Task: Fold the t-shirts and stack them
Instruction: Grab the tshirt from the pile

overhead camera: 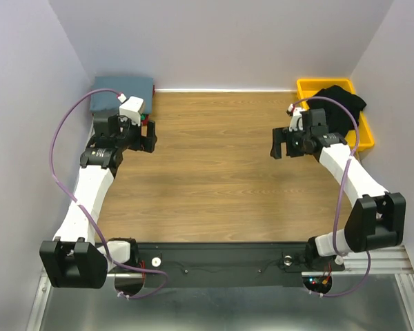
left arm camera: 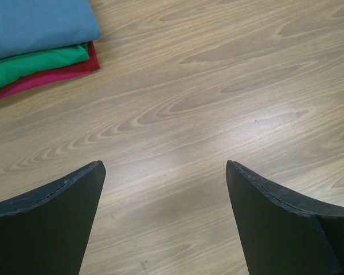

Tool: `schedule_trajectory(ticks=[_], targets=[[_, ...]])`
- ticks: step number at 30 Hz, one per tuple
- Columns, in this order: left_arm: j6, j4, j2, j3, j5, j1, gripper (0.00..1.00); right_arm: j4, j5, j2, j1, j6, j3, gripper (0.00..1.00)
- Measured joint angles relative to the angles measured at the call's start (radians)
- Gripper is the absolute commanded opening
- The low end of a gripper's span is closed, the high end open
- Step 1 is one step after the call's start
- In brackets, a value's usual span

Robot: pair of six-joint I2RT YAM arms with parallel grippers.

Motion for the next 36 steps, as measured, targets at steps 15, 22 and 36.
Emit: schedule_trajectory(ticks=[15, 22, 36], targets=[[-0.054, -0.092, 0.259, 0.308, 0.077, 0.000, 0.99, 0.084, 0.208, 0.530, -0.296, -0.060, 0.642, 1.00], [-0.044, -0.127, 0.305, 0.325, 0.064, 0.000, 0.99, 0.116, 0.305, 0.870, -0.383, -0.054, 0.903, 1.00], [-0.011, -0.130, 0.306, 0.323, 0.046, 0.000, 0.99, 0.116, 0.375, 1.158, -0.385, -0.032, 1.162, 0.83]])
